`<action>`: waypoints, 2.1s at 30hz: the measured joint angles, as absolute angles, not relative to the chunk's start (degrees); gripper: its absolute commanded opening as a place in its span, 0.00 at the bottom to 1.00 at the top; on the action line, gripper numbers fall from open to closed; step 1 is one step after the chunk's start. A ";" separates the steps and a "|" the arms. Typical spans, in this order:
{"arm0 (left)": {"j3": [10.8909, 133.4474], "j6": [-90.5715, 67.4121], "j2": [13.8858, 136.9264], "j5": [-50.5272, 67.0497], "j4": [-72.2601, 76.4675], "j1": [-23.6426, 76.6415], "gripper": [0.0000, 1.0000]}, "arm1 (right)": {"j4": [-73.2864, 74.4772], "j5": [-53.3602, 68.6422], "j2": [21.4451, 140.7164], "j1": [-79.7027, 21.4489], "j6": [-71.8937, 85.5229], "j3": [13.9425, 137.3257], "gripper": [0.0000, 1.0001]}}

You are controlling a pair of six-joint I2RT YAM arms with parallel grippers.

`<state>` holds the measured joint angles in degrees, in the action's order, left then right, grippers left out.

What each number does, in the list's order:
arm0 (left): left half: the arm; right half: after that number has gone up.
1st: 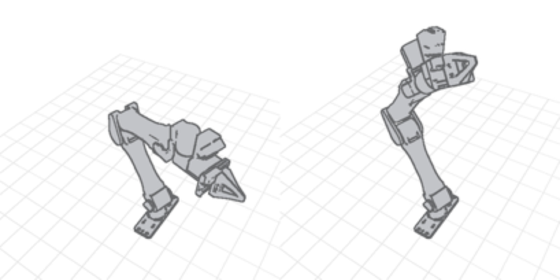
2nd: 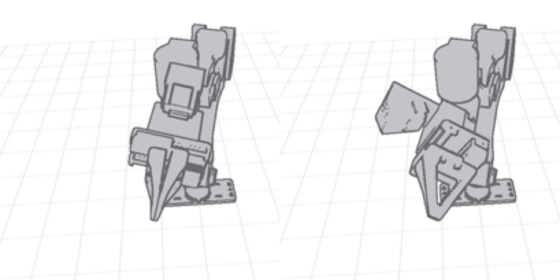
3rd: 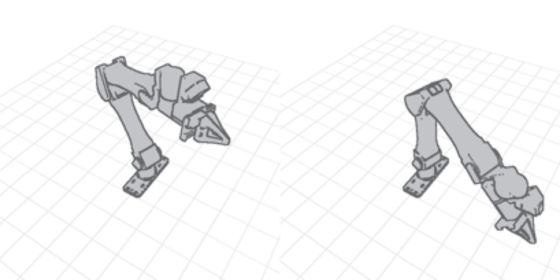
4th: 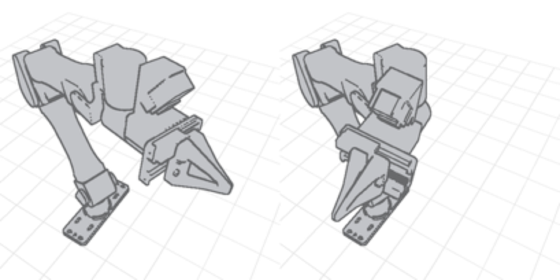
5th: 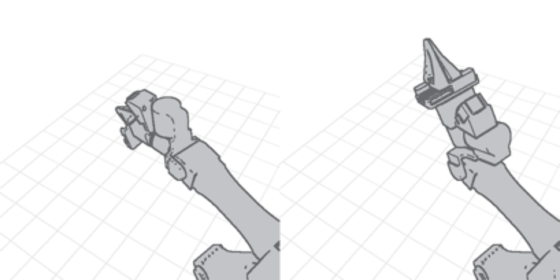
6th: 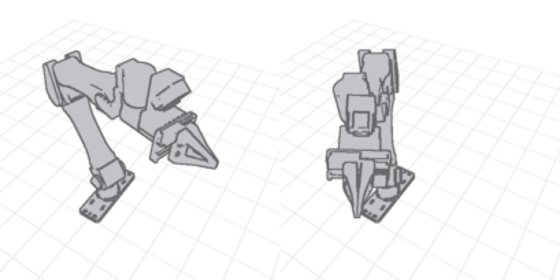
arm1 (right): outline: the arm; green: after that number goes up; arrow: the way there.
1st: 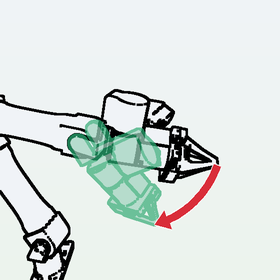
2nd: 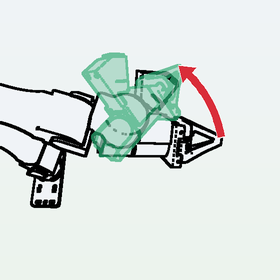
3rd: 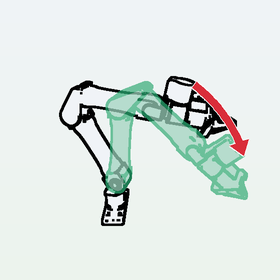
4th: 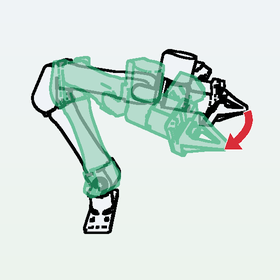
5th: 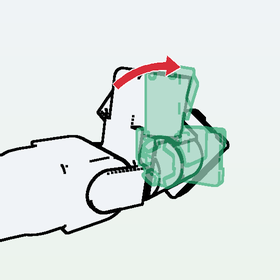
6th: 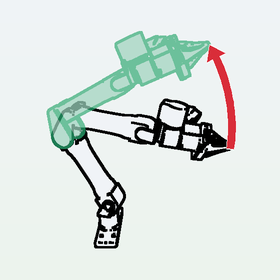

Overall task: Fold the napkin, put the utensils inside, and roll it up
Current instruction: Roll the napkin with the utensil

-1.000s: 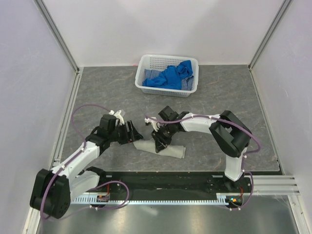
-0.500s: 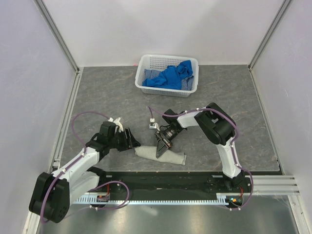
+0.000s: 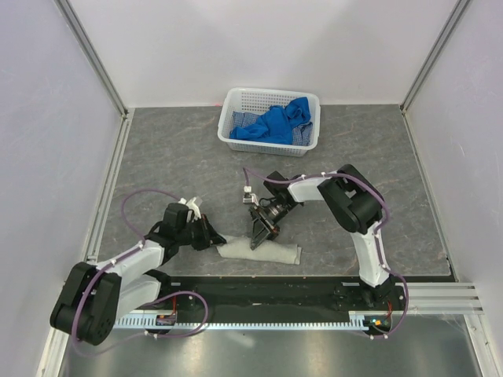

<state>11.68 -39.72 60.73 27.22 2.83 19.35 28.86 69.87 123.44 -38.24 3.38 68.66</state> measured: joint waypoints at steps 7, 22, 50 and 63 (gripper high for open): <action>16.05 -39.64 67.92 27.75 2.52 19.35 0.04 | 24.77 46.28 105.45 -39.72 2.63 62.94 0.92; 22.17 -38.11 75.40 30.37 -1.56 18.98 0.06 | 12.88 -3.79 91.59 -67.07 -10.37 50.98 0.91; 24.88 -35.05 54.22 18.17 -14.74 19.11 0.80 | 22.76 38.04 108.90 -43.57 -4.25 64.99 0.36; 17.47 -34.74 49.15 21.87 -5.74 21.41 0.59 | 25.12 67.64 123.44 -35.79 1.58 67.96 0.38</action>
<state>17.47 -34.74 49.15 21.87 -5.74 21.41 25.12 67.64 123.44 -35.79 1.58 67.96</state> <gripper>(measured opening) 0.655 0.368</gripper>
